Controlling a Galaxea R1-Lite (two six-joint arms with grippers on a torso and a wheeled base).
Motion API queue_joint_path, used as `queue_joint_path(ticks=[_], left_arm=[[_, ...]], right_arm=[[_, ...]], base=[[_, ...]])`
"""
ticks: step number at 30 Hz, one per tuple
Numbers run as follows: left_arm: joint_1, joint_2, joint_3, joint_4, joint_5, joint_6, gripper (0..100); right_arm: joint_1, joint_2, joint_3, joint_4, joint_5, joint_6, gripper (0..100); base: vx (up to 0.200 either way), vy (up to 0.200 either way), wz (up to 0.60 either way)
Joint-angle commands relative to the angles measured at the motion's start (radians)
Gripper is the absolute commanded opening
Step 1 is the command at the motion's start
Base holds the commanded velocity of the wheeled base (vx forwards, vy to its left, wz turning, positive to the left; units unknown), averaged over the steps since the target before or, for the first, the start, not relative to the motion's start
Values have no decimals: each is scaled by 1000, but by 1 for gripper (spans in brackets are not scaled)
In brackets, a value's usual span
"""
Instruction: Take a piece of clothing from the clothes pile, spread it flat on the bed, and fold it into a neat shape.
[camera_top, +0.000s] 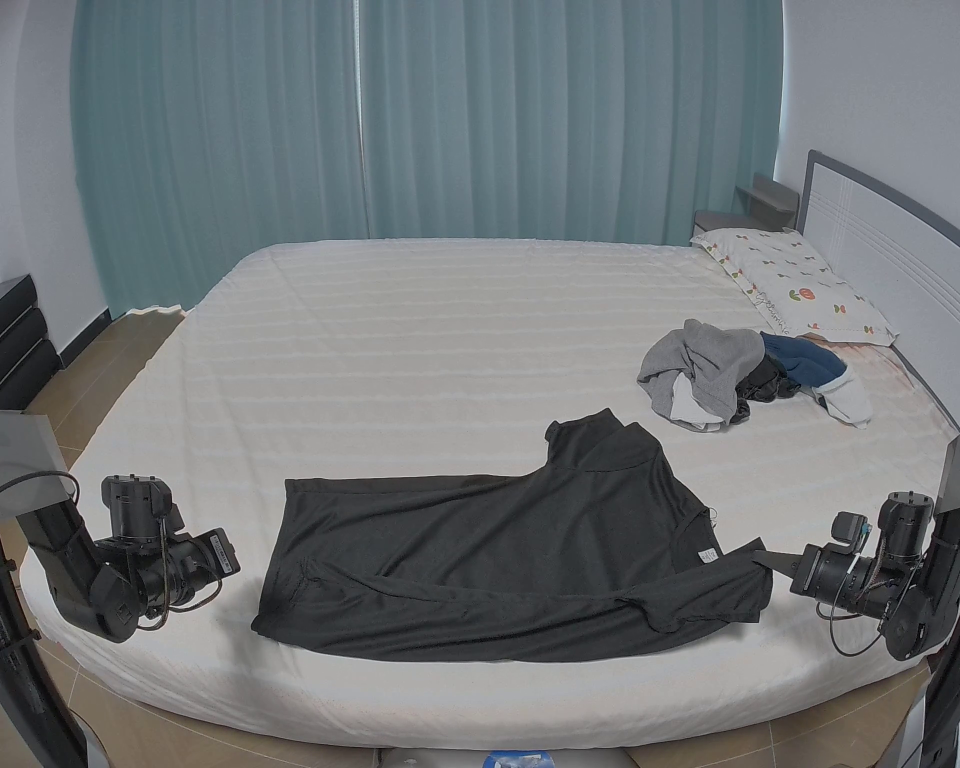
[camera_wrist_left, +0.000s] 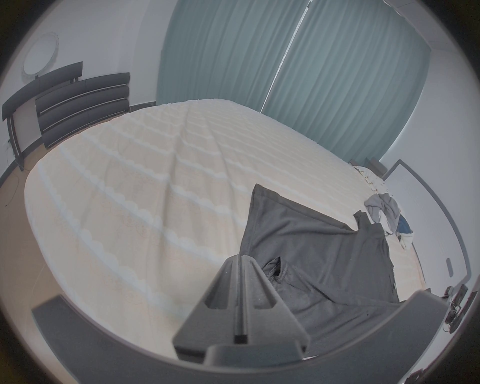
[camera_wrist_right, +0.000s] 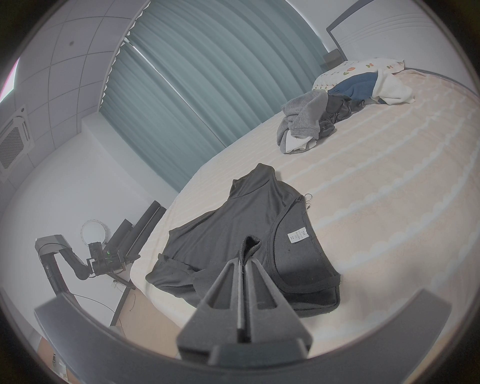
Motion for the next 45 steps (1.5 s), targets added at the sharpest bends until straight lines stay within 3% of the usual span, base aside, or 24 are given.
queue_joint_path(ticks=[1, 6, 7, 15, 22, 29, 45], left_arm=[[-13, 14, -29, 0, -22, -20, 0], [-17, 137, -122, 2, -62, -112, 0], [-19, 160, -143, 2, -87, -124, 100], [-48, 215, -247, 69, -199, -127, 100], [-103, 226, -375, 212, -200, -127, 100], [-154, 232, -382, 210, -186, -118, 100], [-149, 266, -370, 206, -125, -66, 100]], right_arm=[[2, -4, 6, -15, 2, 0, 0], [5, 46, -23, -15, 0, 3, 0], [5, 55, -37, -15, 2, 7, 0], [17, 108, -77, -13, 0, 12, 0], [17, 121, -84, -15, 3, 15, 0], [14, 141, -95, -15, 5, 17, 0], [14, 144, -104, -15, 5, 18, 0]], base=[[0, 0, 0], [0, 0, 0], [0, 0, 0], [0, 0, 0], [0, 0, 0], [0, 0, 0], [0, 0, 0]])
